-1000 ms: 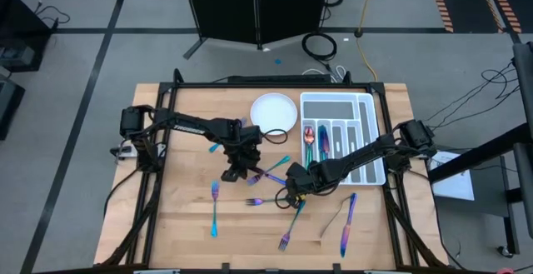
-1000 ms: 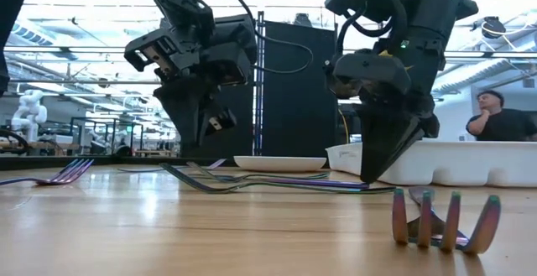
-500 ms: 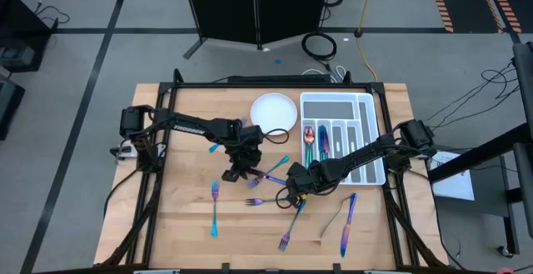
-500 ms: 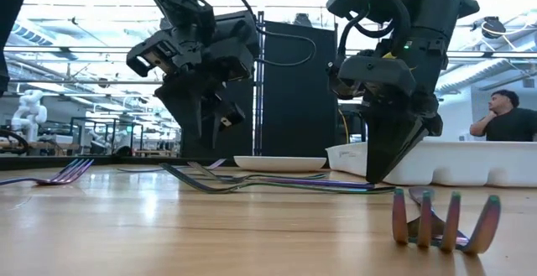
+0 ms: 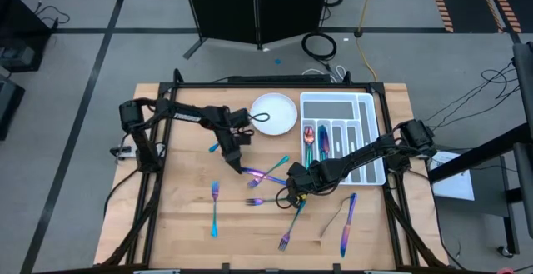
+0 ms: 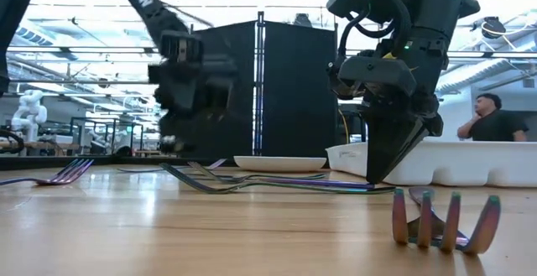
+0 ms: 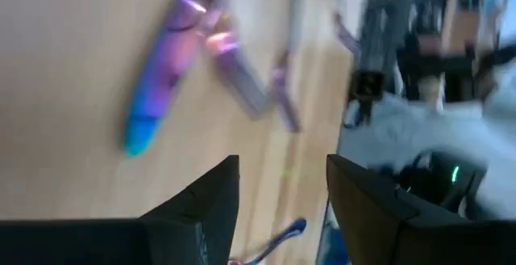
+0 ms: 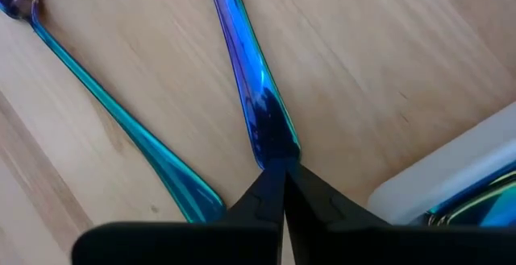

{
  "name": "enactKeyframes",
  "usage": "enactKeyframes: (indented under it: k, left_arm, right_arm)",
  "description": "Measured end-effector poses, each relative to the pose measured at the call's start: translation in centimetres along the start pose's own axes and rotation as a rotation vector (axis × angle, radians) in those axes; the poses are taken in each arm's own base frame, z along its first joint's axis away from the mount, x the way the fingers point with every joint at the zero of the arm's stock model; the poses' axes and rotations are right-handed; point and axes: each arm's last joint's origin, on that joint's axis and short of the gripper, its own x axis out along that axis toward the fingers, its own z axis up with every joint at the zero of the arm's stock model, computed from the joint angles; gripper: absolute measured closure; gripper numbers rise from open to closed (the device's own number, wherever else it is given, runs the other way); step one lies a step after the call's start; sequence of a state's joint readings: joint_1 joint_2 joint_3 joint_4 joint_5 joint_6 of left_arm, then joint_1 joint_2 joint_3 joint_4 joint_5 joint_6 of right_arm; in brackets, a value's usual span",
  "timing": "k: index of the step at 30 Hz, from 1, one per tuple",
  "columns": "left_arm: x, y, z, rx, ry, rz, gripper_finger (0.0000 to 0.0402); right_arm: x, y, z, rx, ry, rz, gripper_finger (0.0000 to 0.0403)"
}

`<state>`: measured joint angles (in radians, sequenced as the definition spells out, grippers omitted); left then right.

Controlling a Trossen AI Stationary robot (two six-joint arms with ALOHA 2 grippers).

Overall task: Sort silverware
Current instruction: Put the purple table knife into the white silverware tray

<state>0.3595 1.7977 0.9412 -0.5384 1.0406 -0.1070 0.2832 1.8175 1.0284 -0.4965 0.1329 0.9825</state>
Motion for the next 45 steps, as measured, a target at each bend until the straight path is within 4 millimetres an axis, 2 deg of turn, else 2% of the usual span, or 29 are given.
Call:
enactKeyframes:
  k: [5, 10, 18, 26, 45]
  left_arm:
    - [0.5, 2.8, -1.7, -0.206, -0.078, 0.087, 0.0217]
    - [0.2, 3.8, -1.7, -0.284, -0.205, 0.149, 0.0217]
    - [1.0, 3.6, -2.1, -0.342, -0.177, 0.198, 0.0217]
    - [3.2, 2.5, -2.6, -0.308, -0.115, 0.243, 0.0218]
    - [3.1, 1.4, -0.6, -0.207, -0.158, 0.124, 0.0217]
  right_arm:
    - [0.0, 0.0, 0.0, -0.002, -0.012, -0.003, 0.0403]
    - [0.0, 0.0, 0.0, -0.014, -0.018, -0.004, 0.0403]
    - [0.0, 0.0, 0.0, -0.034, -0.019, -0.003, 0.0403]
    - [0.0, 0.1, 0.0, -0.051, -0.021, -0.002, 0.0403]
    - [0.1, 0.2, 0.2, -0.048, -0.036, 0.009, 0.0403]
